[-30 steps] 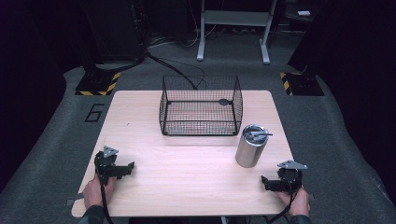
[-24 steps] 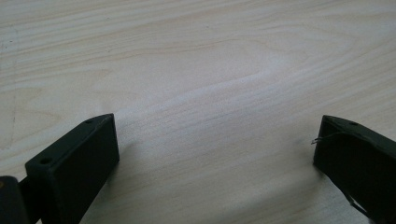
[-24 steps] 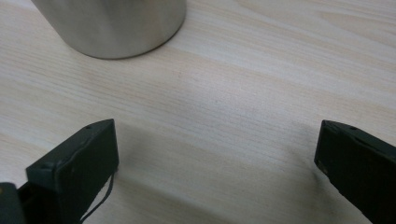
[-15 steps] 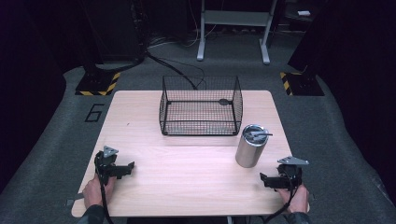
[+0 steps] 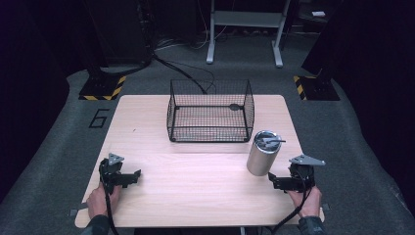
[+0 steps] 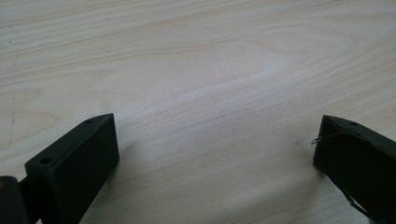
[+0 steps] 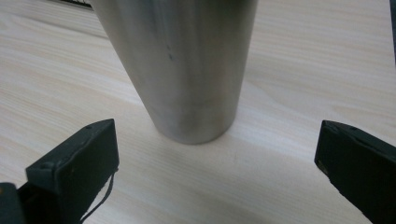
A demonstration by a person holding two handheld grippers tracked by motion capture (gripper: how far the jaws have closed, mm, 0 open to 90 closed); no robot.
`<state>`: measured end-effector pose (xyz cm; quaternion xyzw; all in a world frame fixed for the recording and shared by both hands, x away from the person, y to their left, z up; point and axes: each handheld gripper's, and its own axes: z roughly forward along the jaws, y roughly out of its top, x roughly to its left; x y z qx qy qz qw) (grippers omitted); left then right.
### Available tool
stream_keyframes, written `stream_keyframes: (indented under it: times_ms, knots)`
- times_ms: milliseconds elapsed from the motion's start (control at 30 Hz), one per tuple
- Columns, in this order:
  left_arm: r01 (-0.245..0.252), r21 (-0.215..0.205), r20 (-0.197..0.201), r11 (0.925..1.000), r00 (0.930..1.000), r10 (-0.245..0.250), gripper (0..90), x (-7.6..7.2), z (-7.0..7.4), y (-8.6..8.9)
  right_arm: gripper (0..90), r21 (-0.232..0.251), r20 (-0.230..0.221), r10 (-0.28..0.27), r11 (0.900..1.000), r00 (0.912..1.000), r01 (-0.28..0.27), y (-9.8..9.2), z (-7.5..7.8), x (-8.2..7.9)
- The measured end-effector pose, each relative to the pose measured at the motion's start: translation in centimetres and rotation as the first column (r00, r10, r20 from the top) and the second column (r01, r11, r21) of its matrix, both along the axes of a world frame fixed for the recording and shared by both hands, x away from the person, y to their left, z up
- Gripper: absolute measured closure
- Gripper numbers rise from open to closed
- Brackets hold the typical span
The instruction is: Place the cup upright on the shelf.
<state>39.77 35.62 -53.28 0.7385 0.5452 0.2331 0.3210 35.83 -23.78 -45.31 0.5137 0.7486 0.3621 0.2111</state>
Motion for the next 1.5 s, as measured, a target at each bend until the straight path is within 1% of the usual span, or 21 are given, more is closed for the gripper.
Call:
stream_keyframes:
  times_ms: [133, 167, 233, 267, 300, 333, 367, 500, 533, 567, 733, 800, 833, 933, 1000, 1333, 1367, 1467, 1500]
  knots:
    - [0.000, 0.000, 0.000, 1.0000, 1.0000, 0.000, 0.0, 0.0, 0.0, 0.0, 0.0, 0.004, 0.015, 0.013, 1.000, 0.9998, -0.013, 0.9, 0.8, 0.3]
    - [0.000, 0.000, 0.000, 1.0000, 1.0000, 0.000, 0.0, 0.0, 0.0, 0.0, 0.0, 0.020, 0.030, 0.022, 1.000, 0.9993, -0.023, 1.2, 1.3, 0.5]
    - [0.000, 0.001, 0.000, 1.0000, 1.0000, 0.000, 0.0, 0.0, 0.0, 0.0, 0.0, 0.019, 0.030, 0.024, 1.000, 0.9993, -0.024, 1.4, 1.6, 0.6]
    - [0.000, 0.000, 0.000, 1.0000, 1.0000, 0.000, 0.0, 0.0, 0.0, 0.0, 0.0, 0.020, 0.043, 0.028, 0.999, 0.9987, -0.028, 1.6, 1.9, 0.7]
    - [0.000, 0.000, 0.000, 1.0000, 1.0000, 0.000, 0.0, 0.0, 0.0, 0.0, 0.0, 0.019, 0.048, 0.029, 0.999, 0.9984, -0.030, 1.7, 2.1, 0.9]
    - [0.000, 0.000, 0.000, 1.0000, 1.0000, 0.000, 0.0, 0.0, 0.0, 0.0, 0.0, 0.028, 0.052, 0.026, 0.999, 0.9983, -0.028, 1.9, 2.3, 1.0]
    - [0.000, 0.001, 0.000, 1.0000, 1.0000, 0.000, 0.0, 0.0, 0.0, 0.0, 0.0, 0.026, 0.061, 0.035, 0.999, 0.9975, -0.036, 2.1, 2.7, 1.3]
    - [0.000, 0.000, 0.000, 1.0000, 1.0000, 0.000, 0.0, 0.0, 0.0, 0.0, 0.0, 0.022, 0.078, 0.036, 0.999, 0.9963, -0.038, 2.5, 3.1, 1.6]
    - [0.000, 0.000, 0.000, 1.0000, 1.0000, 0.000, 0.0, 0.0, 0.0, 0.0, 0.0, 0.028, 0.080, 0.032, 0.999, 0.9963, -0.034, 2.7, 3.2, 1.8]
    - [0.000, 0.000, 0.000, 1.0000, 1.0000, 0.000, 0.0, 0.0, 0.0, 0.0, 0.0, 0.032, 0.091, 0.026, 0.999, 0.9955, -0.029, 2.8, 3.3, 2.0]
    - [0.000, 0.000, 0.000, 1.0000, 1.0000, 0.000, 0.0, 0.0, 0.0, 0.0, 0.0, 0.045, 0.106, 0.022, 0.999, 0.9941, -0.026, 3.1, 3.4, 2.6]
    - [0.000, 0.000, 0.000, 1.0000, 1.0000, 0.000, 0.0, 0.0, 0.0, 0.0, 0.0, 0.038, 0.109, 0.016, 0.999, 0.9939, -0.021, 3.2, 3.4, 2.9]
    - [0.000, 0.001, 0.000, 1.0000, 1.0000, 0.000, 0.0, 0.0, 0.0, 0.0, 0.0, 0.041, 0.117, 0.015, 0.999, 0.9930, -0.020, 3.4, 3.4, 3.2]
    - [0.000, 0.000, 0.000, 1.0000, 1.0000, 0.000, 0.0, 0.0, 0.0, 0.0, 0.0, 0.047, 0.122, 0.009, 0.999, 0.9925, -0.015, 3.6, 3.5, 3.4]
    - [0.000, 0.000, -0.001, 1.0000, 1.0000, 0.000, 0.0, 0.0, 0.0, 0.0, 0.0, 0.047, 0.138, 0.005, 0.999, 0.9904, -0.011, 3.8, 3.4, 3.8]
    - [0.000, 0.000, 0.000, 1.0000, 1.0000, 0.000, 0.0, 0.0, 0.0, 0.0, 0.0, 0.076, 0.152, -0.020, 0.997, 0.9881, 0.009, 4.3, 3.0, 4.7]
    - [0.000, 0.000, 0.000, 1.0000, 1.0000, 0.000, 0.0, 0.0, 0.0, 0.0, 0.0, 0.090, 0.153, -0.025, 0.996, 0.9879, 0.011, 4.4, 3.0, 4.9]
    - [0.000, 0.000, 0.000, 1.0000, 1.0000, 0.000, 0.0, 0.0, 0.0, 0.0, 0.0, 0.085, 0.159, -0.026, 0.996, 0.9870, 0.013, 4.4, 2.8, 5.1]
    - [0.000, 0.000, 0.000, 1.0000, 1.0000, 0.000, 0.0, 0.0, 0.0, 0.0, 0.0, 0.092, 0.159, -0.031, 0.996, 0.9867, 0.017, 4.5, 2.7, 5.2]
